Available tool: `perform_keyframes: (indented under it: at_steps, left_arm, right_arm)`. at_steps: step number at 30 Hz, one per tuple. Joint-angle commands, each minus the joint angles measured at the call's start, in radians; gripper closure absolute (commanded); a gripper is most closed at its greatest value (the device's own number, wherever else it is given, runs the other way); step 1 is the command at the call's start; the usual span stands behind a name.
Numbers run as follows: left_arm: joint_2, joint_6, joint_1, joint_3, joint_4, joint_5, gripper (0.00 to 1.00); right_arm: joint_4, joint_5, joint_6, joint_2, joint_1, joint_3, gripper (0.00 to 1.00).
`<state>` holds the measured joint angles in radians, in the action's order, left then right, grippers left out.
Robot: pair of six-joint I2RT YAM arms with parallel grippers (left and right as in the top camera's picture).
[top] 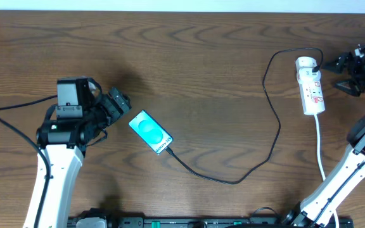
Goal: Plug charger to phone and switch on socket
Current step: 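Move the right gripper to the white power strip's switch, then press the orange switch beside the charger plug with the right gripper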
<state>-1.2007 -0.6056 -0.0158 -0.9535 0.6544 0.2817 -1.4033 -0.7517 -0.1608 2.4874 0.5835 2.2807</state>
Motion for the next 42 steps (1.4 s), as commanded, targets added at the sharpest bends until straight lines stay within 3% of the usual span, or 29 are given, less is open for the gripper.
perform_keyframes:
  at_steps: [1, 42]
  left_arm:
    - [-0.024, 0.003, -0.001, 0.007, 0.003, -0.014, 0.03]
    - [-0.028, 0.003, -0.001, 0.007, -0.004, -0.013, 0.03]
  right_arm:
    - [0.006, -0.029, -0.039, 0.01, -0.039, 0.017, 0.01]
    - [0.025, -0.033, -0.028, 0.084, -0.065, 0.018, 0.01]
